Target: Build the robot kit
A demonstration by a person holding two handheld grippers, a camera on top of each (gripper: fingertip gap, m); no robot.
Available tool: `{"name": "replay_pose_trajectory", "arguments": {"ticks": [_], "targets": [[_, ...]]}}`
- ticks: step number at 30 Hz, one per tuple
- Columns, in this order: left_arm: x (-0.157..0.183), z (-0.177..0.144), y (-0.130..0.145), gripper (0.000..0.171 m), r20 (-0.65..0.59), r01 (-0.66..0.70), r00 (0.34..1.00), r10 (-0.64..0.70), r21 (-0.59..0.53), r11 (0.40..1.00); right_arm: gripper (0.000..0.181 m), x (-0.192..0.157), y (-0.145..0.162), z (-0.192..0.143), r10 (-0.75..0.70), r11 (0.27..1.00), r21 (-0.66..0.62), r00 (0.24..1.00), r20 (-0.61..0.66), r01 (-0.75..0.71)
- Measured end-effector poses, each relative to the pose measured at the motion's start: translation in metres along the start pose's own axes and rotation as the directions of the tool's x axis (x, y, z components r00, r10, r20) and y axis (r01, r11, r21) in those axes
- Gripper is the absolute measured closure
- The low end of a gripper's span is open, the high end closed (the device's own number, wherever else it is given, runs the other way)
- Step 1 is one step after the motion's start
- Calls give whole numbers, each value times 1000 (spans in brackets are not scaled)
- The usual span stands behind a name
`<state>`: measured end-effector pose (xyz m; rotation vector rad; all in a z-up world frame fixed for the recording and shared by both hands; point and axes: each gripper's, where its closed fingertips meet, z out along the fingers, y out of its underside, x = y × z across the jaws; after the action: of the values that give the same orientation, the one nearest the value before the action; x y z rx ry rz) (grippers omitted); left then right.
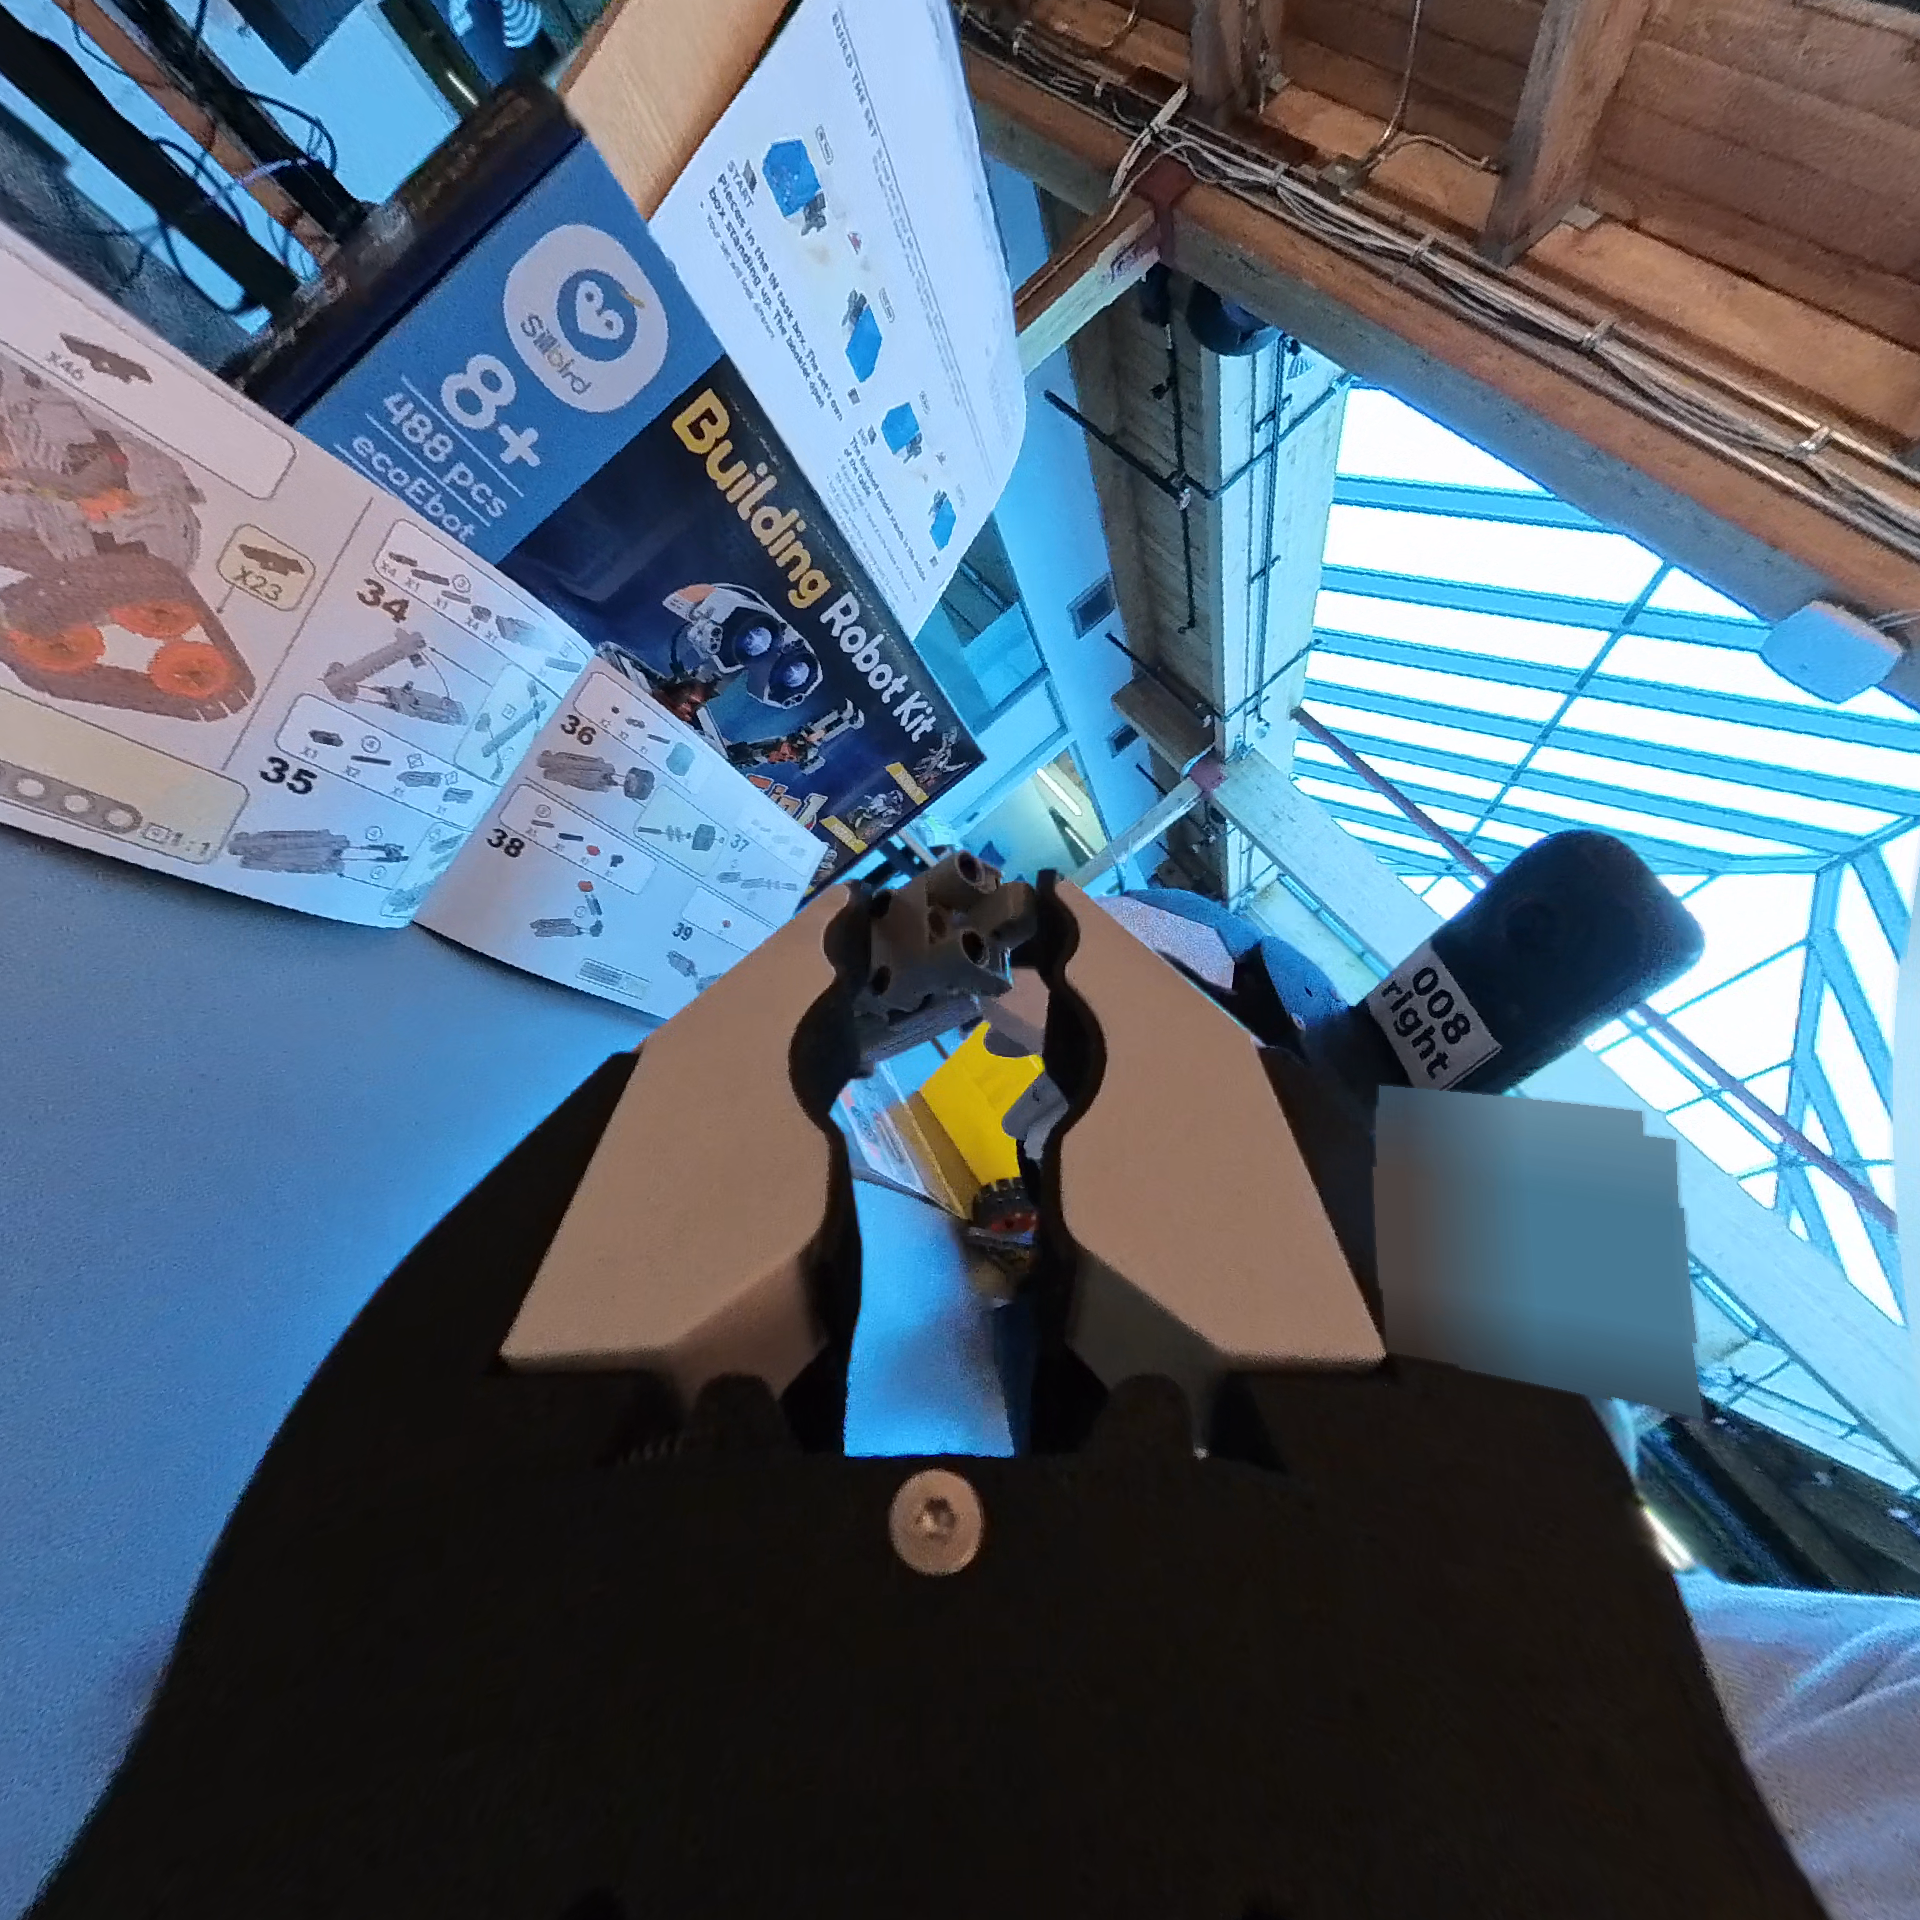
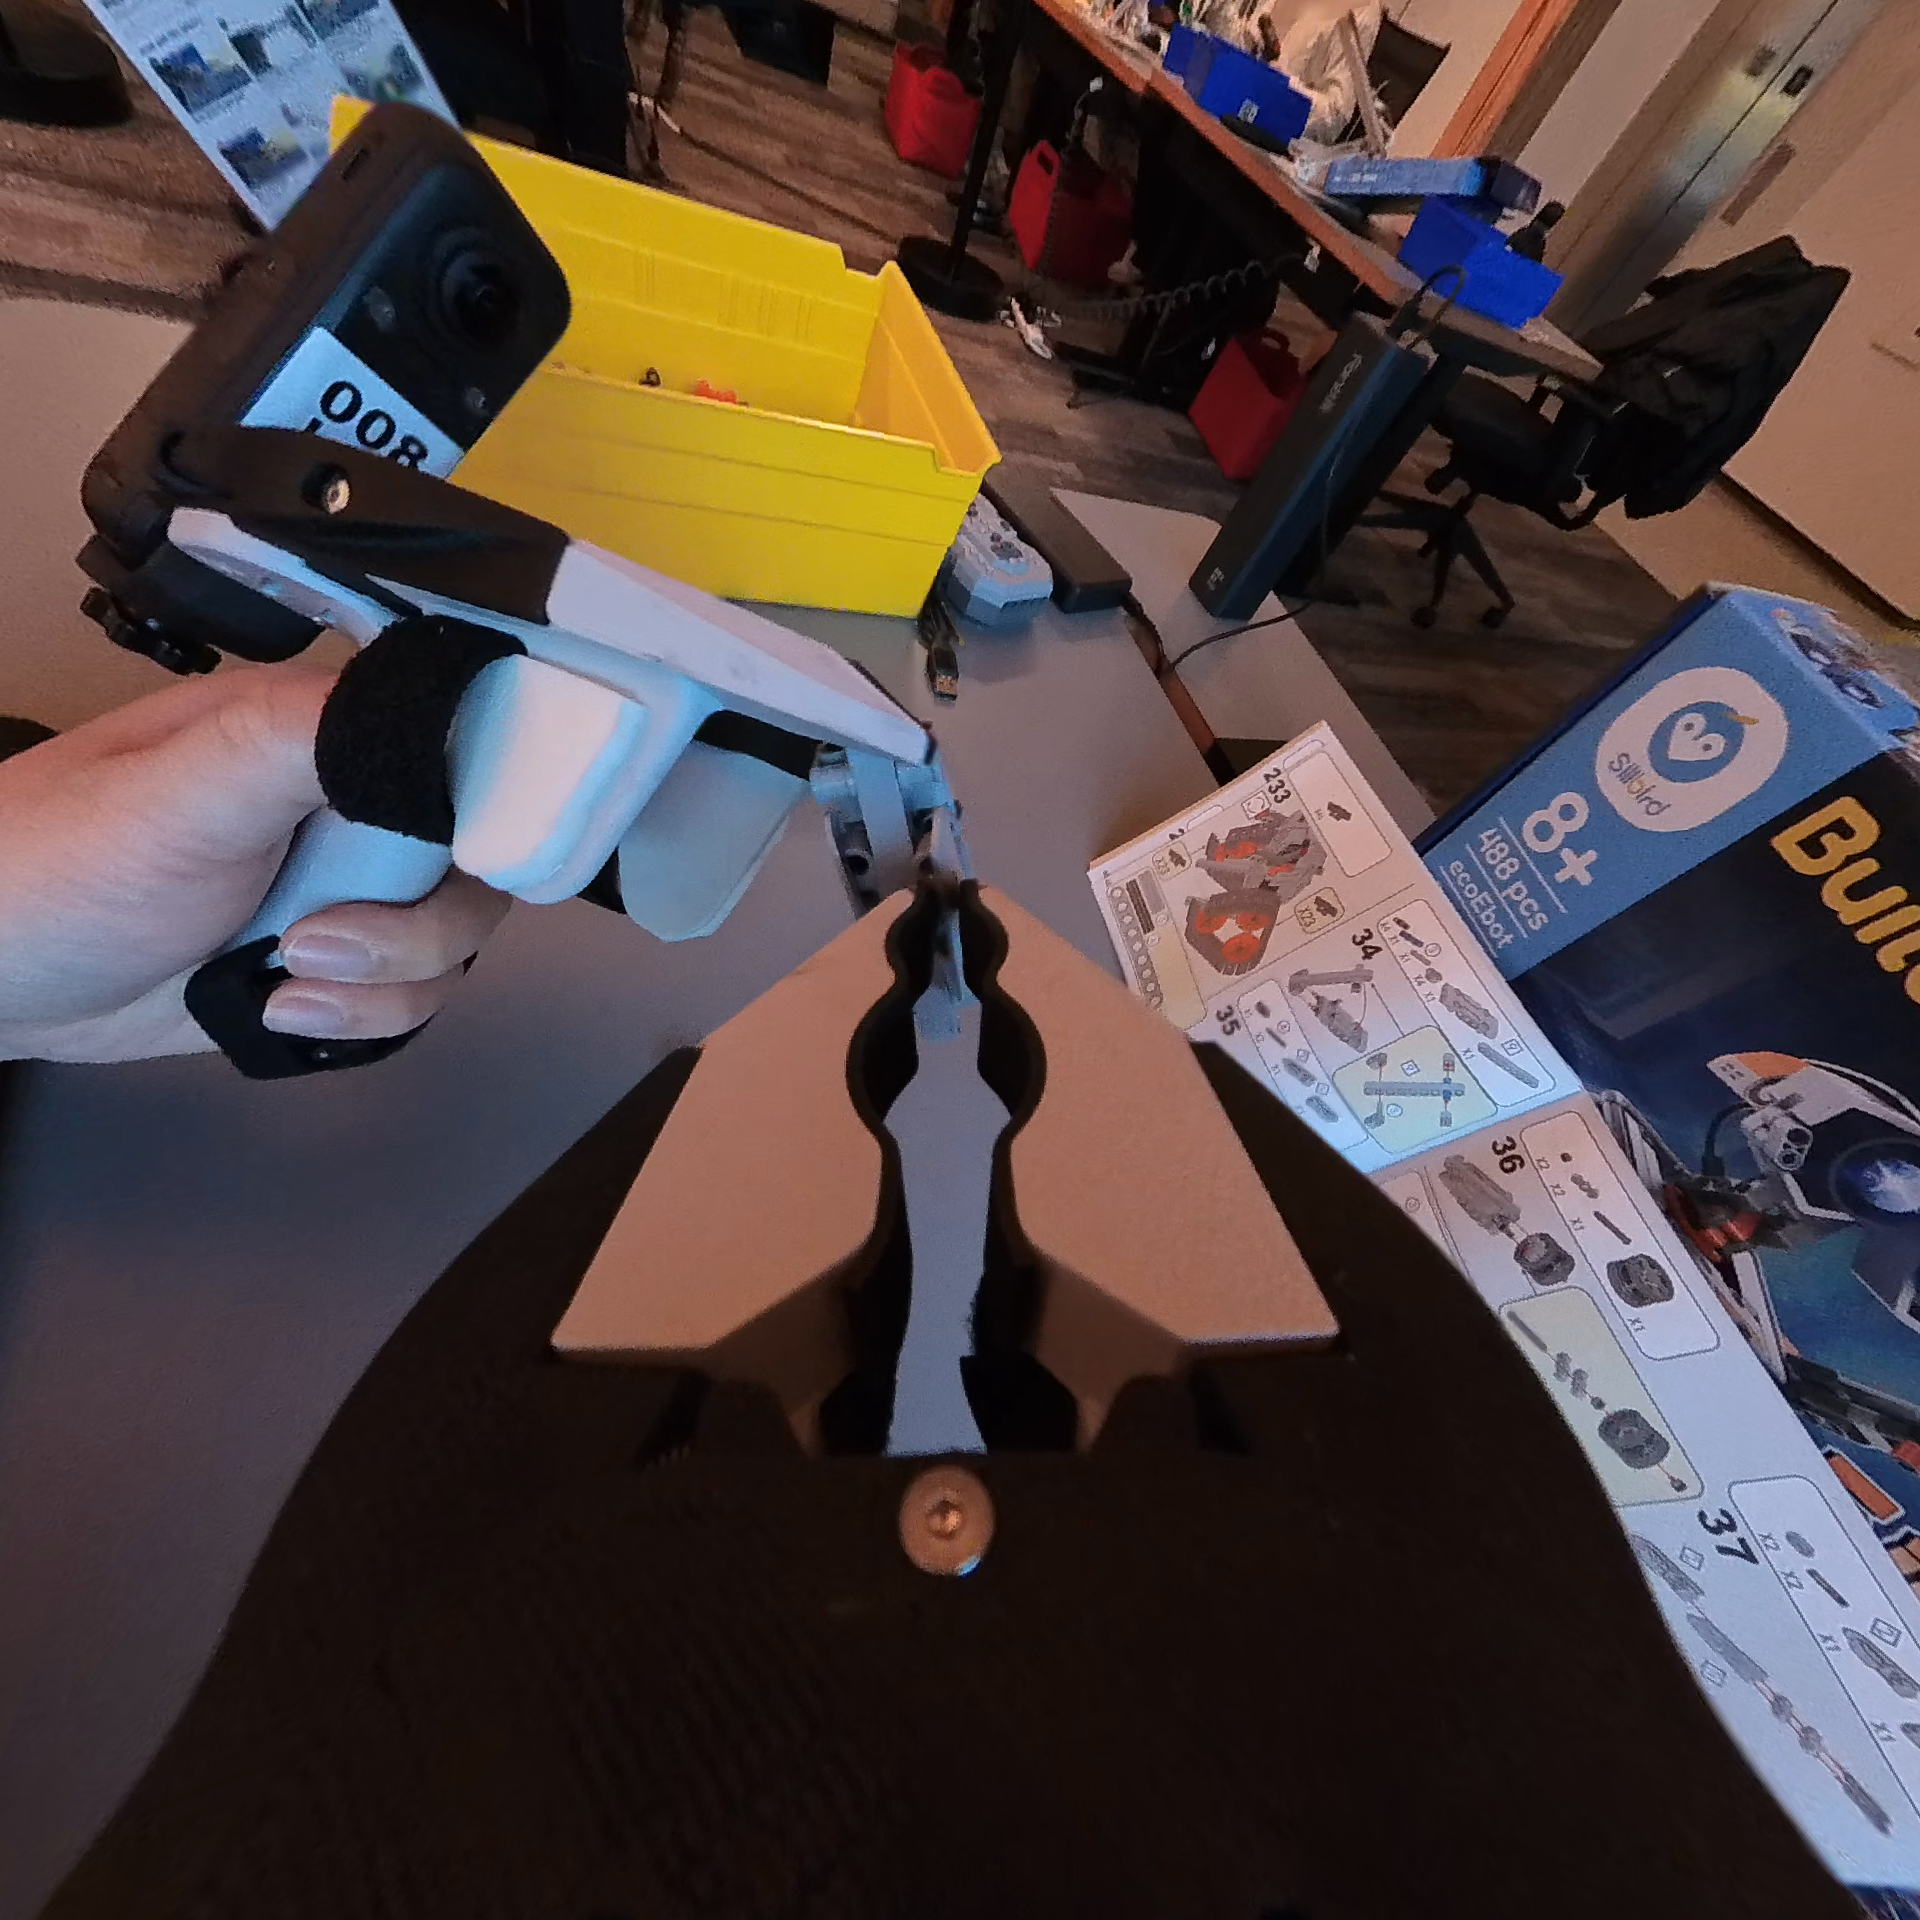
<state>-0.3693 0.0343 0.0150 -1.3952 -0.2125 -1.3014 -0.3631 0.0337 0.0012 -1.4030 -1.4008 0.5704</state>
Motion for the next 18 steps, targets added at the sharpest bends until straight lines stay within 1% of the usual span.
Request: {"name": "replay_pose_trajectory", "arguments": {"ticks": [3, 7, 10, 12, 16, 18], "targets": [[0, 0, 1, 142, 7, -14, 1000, 14, -7, 1000, 178, -2, -3, -1, 15, 999, 30, 999, 32, -16], [-1, 0, 1, 142, -11, 34, 999, -34, -4, 999, 180, -1, -2, -1, 12, 999, 33, 999, 32, -13], [1, 0, 2, 142, -24, 35, 999, -35, -13, 999, 180, -1, -2, -3, -1, 999, 39, 999, 44, -1], [4, 1, 2, 142, -41, 16, 999, -17, -26, 1000, 180, -2, -4, -5, 11, 999, 51, 998, 70, -15], [13, 1, 3, 144, -85, 7, 996, -10, -35, 999, 180, -5, -6, -12, 82, 993, 68, 983, 166, -94], [14, 2, 4, 145, -89, 6, 996, -10, -42, 999, 180, -5, -5, -13, 90, 993, 62, 978, 188, -103]]}}
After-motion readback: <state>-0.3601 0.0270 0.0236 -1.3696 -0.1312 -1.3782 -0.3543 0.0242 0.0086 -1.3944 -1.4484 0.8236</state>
